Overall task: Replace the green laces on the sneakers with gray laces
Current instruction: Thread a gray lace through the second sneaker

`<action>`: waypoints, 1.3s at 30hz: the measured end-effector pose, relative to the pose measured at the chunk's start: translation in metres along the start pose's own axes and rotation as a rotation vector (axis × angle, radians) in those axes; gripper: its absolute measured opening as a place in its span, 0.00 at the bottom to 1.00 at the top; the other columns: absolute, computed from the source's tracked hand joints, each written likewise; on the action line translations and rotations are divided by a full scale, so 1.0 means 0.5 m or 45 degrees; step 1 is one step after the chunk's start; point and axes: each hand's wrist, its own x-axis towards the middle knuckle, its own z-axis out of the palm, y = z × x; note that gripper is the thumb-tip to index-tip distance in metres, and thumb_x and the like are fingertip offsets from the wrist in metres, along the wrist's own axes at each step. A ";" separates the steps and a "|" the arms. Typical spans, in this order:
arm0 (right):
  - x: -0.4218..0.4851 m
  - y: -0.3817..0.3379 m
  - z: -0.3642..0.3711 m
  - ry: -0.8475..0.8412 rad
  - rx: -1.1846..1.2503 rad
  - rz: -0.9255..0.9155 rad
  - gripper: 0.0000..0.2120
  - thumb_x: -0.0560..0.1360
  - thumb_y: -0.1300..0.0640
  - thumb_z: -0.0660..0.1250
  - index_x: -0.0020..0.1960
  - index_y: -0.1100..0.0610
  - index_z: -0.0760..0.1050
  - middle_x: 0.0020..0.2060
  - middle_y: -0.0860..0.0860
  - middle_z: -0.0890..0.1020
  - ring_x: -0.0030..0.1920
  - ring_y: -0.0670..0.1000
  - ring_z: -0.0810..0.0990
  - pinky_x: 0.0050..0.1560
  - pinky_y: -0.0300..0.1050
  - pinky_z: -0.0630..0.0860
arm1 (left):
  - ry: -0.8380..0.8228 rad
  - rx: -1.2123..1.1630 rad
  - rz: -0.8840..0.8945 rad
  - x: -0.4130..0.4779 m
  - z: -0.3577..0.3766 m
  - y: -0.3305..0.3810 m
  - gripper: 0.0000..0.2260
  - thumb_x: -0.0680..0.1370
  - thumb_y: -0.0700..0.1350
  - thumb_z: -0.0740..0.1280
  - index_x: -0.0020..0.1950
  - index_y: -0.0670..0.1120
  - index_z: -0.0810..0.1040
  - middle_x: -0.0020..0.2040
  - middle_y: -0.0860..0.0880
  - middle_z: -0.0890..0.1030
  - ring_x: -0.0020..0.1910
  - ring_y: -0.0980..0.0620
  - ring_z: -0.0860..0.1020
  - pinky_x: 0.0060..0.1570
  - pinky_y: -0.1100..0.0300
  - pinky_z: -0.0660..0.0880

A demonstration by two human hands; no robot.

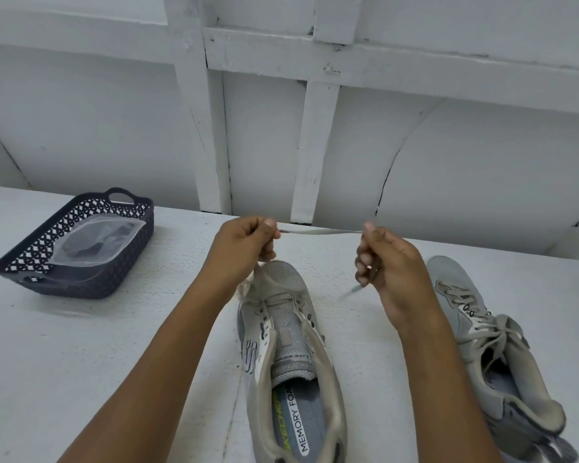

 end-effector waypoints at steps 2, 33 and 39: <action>0.005 0.004 0.002 0.106 0.068 -0.041 0.14 0.79 0.53 0.66 0.36 0.56 0.73 0.28 0.49 0.74 0.31 0.48 0.71 0.33 0.43 0.69 | 0.084 0.288 -0.019 0.010 -0.006 -0.021 0.14 0.83 0.46 0.62 0.38 0.46 0.79 0.31 0.50 0.78 0.32 0.53 0.78 0.42 0.54 0.78; -0.009 0.034 0.073 -0.123 -0.008 -0.157 0.03 0.80 0.61 0.65 0.48 0.59 0.78 0.38 0.53 0.85 0.37 0.50 0.80 0.43 0.46 0.77 | -0.095 -0.231 0.176 -0.043 0.032 0.054 0.04 0.73 0.39 0.75 0.44 0.42 0.82 0.37 0.50 0.83 0.37 0.54 0.81 0.42 0.62 0.78; -0.011 0.042 0.083 -0.195 -0.107 -0.162 0.03 0.79 0.61 0.66 0.48 0.60 0.78 0.44 0.55 0.86 0.47 0.53 0.84 0.47 0.44 0.79 | -0.068 -0.270 0.086 -0.042 0.036 0.049 0.09 0.75 0.40 0.74 0.54 0.44 0.82 0.37 0.52 0.83 0.36 0.55 0.81 0.41 0.60 0.77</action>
